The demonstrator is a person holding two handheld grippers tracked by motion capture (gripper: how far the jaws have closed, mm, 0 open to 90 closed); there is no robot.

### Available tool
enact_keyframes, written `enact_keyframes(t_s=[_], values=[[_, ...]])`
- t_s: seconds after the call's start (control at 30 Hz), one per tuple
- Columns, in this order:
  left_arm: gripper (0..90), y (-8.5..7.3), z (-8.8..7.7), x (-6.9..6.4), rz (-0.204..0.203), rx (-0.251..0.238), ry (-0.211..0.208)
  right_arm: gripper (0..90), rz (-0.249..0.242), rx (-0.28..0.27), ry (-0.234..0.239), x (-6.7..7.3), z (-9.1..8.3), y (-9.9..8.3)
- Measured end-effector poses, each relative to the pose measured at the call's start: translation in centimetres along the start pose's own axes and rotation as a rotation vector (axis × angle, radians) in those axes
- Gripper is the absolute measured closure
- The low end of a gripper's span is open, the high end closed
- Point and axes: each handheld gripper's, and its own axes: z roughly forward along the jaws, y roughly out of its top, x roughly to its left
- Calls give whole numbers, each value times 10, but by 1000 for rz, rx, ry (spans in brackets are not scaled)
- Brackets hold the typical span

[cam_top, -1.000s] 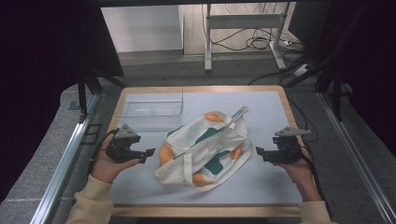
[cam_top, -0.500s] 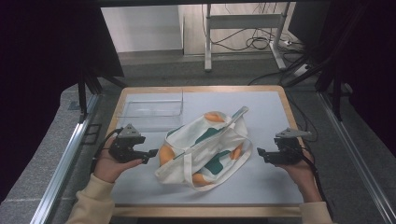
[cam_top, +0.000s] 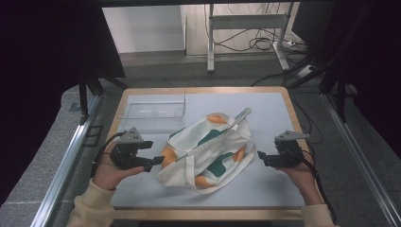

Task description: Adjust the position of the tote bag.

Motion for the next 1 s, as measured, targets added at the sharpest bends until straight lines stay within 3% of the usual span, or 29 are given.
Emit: enact_keyframes(t_s=[0.13, 0.47, 0.7, 1.0], values=[[301, 1, 5, -7, 15, 11, -13, 193, -3, 10, -8, 2, 2, -1], [374, -2, 32, -25, 62, 106, -81, 193, -10, 25, -17, 3, 4, -2], [545, -5, 46, -30, 62, 140, -115, 193, -11, 35, -21, 3, 5, -4], [794, -7, 52, -31, 73, 134, -125, 194, -9, 32, -30, 3, 5, -4]])
